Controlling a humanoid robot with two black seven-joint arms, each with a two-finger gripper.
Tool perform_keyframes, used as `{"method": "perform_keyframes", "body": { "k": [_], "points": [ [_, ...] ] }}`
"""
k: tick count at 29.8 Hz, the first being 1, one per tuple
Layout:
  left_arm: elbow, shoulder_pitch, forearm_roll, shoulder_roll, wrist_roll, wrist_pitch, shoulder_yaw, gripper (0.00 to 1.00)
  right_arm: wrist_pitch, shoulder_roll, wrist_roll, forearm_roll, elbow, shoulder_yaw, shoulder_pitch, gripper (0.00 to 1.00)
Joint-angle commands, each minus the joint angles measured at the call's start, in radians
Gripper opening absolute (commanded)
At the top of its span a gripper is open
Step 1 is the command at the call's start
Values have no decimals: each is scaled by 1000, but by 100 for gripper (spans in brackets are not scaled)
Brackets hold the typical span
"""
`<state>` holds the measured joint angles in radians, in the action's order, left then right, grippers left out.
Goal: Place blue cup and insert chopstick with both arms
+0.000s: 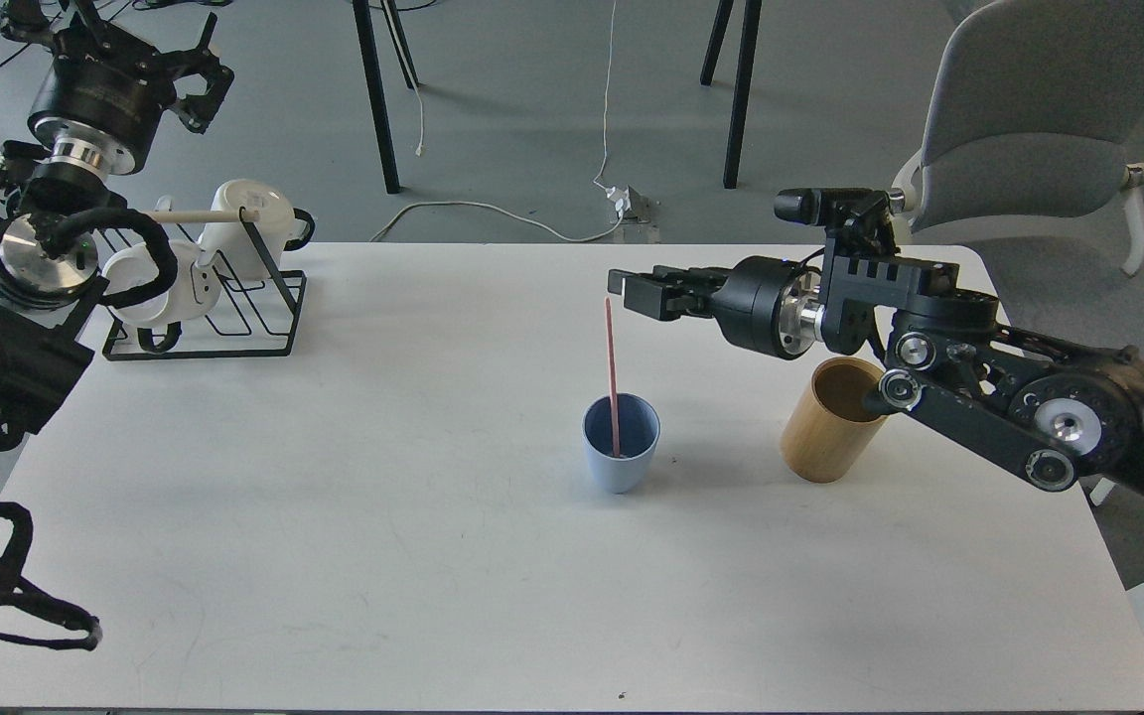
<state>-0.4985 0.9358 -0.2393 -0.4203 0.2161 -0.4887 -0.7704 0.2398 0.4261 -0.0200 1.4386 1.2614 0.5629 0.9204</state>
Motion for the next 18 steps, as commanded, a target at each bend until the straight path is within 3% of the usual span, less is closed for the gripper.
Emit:
{"method": "perform_keyframes", "body": {
  "k": [1, 8, 13, 18],
  "points": [
    [0, 0, 0, 2, 0, 0, 2, 99, -5, 29, 0, -142, -37, 155, 0, 99],
    [5, -2, 2, 11, 2, 0, 10, 99, -11, 105, 18, -582, -155, 333, -14, 99],
    [11, 0, 3, 50, 3, 0, 13, 99, -8, 148, 153, -915, -191, 362, -66, 99],
    [11, 5, 6, 74, 2, 0, 16, 99, -11, 137, 201, -1176, -295, 374, -83, 99]
  ]
}}
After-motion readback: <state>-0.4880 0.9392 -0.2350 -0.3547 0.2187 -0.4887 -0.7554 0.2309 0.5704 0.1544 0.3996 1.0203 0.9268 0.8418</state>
